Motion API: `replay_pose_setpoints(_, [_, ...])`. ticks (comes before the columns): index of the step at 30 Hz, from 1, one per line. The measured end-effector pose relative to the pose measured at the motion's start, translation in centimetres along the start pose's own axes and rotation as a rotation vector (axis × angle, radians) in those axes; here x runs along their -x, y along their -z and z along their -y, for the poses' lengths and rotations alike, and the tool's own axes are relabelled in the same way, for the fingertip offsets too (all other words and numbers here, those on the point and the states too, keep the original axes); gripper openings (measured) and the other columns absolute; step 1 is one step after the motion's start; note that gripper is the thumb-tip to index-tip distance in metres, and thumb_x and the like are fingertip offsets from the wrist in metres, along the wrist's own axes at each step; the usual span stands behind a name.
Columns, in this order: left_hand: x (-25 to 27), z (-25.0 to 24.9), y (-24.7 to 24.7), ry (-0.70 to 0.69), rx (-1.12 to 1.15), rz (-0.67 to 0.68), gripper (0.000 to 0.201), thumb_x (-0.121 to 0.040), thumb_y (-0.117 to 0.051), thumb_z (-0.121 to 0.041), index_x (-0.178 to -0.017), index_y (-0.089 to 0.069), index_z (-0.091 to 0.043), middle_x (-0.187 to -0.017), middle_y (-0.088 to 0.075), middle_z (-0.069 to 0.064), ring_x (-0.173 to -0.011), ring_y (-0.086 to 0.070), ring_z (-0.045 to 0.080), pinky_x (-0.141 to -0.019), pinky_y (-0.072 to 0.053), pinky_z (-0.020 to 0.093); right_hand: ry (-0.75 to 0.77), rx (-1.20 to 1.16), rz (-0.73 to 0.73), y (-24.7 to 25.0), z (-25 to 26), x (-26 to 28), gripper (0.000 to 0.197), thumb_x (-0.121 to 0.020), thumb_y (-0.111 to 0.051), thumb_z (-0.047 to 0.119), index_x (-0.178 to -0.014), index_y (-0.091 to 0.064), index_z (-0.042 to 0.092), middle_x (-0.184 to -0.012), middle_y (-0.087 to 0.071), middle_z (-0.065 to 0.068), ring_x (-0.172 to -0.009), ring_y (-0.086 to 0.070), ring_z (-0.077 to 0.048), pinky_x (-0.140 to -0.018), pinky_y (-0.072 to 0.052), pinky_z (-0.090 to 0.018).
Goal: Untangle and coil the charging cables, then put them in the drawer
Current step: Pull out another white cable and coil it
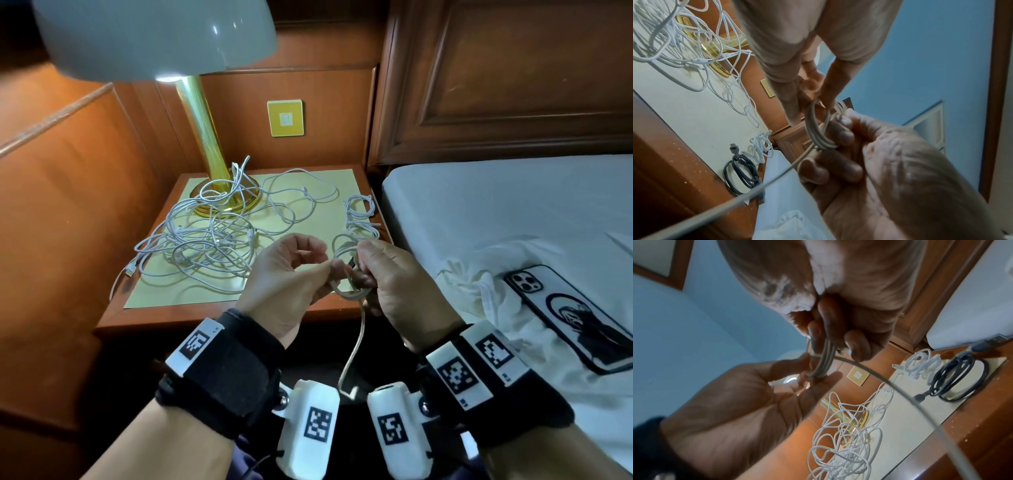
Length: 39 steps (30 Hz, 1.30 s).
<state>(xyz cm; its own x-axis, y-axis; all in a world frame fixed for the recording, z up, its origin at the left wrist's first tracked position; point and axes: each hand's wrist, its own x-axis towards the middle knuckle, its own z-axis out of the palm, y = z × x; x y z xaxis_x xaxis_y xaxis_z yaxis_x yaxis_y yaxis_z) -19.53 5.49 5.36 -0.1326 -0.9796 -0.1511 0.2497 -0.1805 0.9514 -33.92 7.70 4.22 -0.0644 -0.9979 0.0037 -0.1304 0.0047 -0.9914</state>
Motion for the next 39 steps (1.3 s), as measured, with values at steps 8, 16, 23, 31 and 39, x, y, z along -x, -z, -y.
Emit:
replay_pose_setpoints(8, [-0.3,-1.0,0.3,0.068,0.146,0.056,0.027,-0.090,-0.059,0.010,-0.103,-0.045,-0.009,-0.070,-0.048,0.008,-0.054,-0.054,0.020,-0.082,-0.054,0.048,0.036,0.072,-0.069,-0.9,-0.1,-0.3,0.044,-0.106,-0.043,0.035,-0.064,-0.055,0.029,-0.057,-0.051,0.014,-0.050,-0.046,-0.001,-0.059,-0.034,-0.025])
replay_pose_setpoints(16, [-0.1,0.4,-0.1,-0.297,-0.568,-0.020,0.032,-0.065,-0.078,-0.019,-0.083,-0.055,-0.032,-0.085,-0.055,-0.015,-0.064,-0.065,0.025,-0.062,-0.053,0.044,0.095,0.139,-0.125,-0.8,-0.3,-0.2,0.036,-0.106,-0.044,0.031,-0.083,-0.058,0.006,-0.069,-0.052,0.002,-0.063,-0.047,-0.011,-0.063,-0.041,-0.032])
replay_pose_setpoints(23, [-0.3,0.5,0.2,-0.529,-0.798,-0.181,0.029,-0.074,-0.086,-0.018,-0.065,-0.059,-0.021,-0.063,-0.064,-0.007,-0.064,-0.066,0.011,-0.061,-0.055,0.032,0.245,0.256,-0.154,-0.7,-0.1,0.3,0.032,-0.105,-0.045,0.028,-0.076,-0.052,0.018,-0.064,-0.048,0.001,-0.058,-0.043,-0.006,-0.054,-0.035,-0.018])
replay_pose_setpoints(31, [0.2,0.2,0.1,-0.367,-0.593,-0.069,0.021,-0.083,-0.077,-0.001,-0.077,-0.073,-0.020,-0.070,-0.073,0.000,-0.065,-0.073,0.020,-0.069,-0.063,0.044,0.300,0.323,-0.240,0.7,-0.1,-0.2,0.032,-0.105,-0.047,0.026,-0.073,-0.049,0.029,-0.057,-0.049,0.017,-0.054,-0.044,-0.004,-0.053,-0.035,-0.013])
replay_pose_setpoints(39, [0.8,-2.1,1.7,0.043,0.404,0.300,0.028,-0.089,-0.058,-0.005,-0.116,-0.063,-0.001,-0.075,-0.050,0.005,-0.065,-0.050,0.012,-0.065,-0.058,0.029,0.386,0.226,-0.244,1.2,0.9,0.1,0.033,-0.105,-0.045,0.026,-0.077,-0.049,0.009,-0.056,-0.036,0.004,-0.046,-0.035,-0.006,-0.046,-0.029,-0.015])
